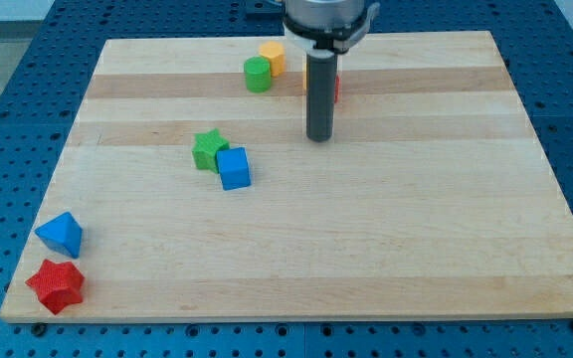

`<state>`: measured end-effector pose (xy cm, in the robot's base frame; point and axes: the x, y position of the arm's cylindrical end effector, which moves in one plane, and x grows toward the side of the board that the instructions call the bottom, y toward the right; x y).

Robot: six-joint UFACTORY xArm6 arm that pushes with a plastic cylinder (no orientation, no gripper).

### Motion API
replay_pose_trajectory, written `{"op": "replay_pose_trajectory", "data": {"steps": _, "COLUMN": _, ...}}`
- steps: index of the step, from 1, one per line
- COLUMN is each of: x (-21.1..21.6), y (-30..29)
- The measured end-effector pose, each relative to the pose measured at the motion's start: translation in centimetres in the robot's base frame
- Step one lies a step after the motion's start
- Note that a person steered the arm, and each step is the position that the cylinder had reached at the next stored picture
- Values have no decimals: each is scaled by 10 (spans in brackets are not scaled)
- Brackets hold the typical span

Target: Separate the green star blue cube from the group of blocks

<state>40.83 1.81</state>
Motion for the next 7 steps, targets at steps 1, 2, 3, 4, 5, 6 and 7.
{"op": "replay_pose_trajectory", "data": {"steps": 1, "x": 24, "y": -45}}
{"op": "replay_pose_trajectory", "data": {"steps": 2, "x": 24, "y": -71}}
{"op": "replay_pose_trajectory", "data": {"steps": 3, "x": 24, "y": -91}}
{"op": "replay_pose_trajectory", "data": {"steps": 4, "x": 24, "y": -113}}
{"op": "replay_pose_trajectory", "data": {"steps": 5, "x": 24, "y": -139}}
{"op": "replay_pose_trajectory", "data": {"steps": 6, "x": 24, "y": -165}}
{"op": "replay_pose_trajectory", "data": {"steps": 7, "x": 22, "y": -161}}
